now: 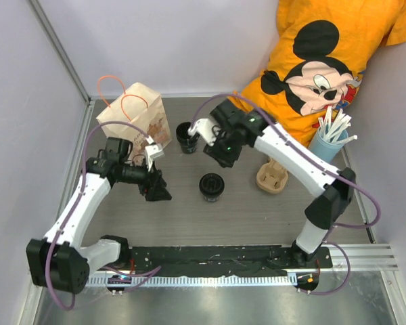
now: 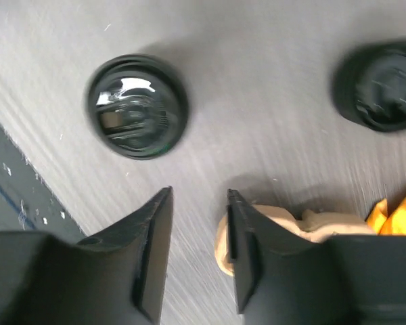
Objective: Pack the takeout coffee
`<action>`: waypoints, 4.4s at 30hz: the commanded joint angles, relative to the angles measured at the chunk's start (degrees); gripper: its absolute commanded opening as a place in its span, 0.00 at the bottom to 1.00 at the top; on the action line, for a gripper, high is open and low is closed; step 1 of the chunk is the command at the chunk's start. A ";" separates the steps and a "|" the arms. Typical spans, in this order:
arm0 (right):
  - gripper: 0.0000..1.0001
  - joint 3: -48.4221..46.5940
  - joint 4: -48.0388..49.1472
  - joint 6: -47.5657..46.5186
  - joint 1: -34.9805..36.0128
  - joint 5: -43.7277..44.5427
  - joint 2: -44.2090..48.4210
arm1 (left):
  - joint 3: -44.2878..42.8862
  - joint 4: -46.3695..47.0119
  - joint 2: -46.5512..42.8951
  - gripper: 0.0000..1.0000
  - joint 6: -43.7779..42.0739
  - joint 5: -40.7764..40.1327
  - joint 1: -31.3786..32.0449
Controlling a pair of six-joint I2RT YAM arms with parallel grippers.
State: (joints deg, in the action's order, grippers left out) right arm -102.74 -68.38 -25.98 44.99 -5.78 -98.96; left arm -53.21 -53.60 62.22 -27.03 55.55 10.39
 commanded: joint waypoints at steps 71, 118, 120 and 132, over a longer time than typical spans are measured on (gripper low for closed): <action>0.50 29.09 16.88 7.43 -23.11 -26.65 23.37 | -16.40 25.39 36.48 0.92 35.55 -15.65 21.42; 0.49 40.16 32.25 15.78 -22.93 -43.43 11.25 | -13.67 28.56 42.46 0.45 35.29 -17.76 21.51; 0.49 40.07 32.52 16.39 -22.93 -44.05 9.85 | -13.59 28.64 42.72 0.44 35.20 -18.11 21.42; 0.45 40.25 34.54 18.42 -22.93 -47.57 5.18 | -13.50 29.17 42.99 0.41 35.20 -17.49 21.51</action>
State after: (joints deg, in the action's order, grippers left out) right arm -61.34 -35.99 -8.62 22.00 -50.41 -92.92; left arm -68.69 -24.93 102.69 10.52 46.15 31.77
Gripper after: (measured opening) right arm 0.462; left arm 0.540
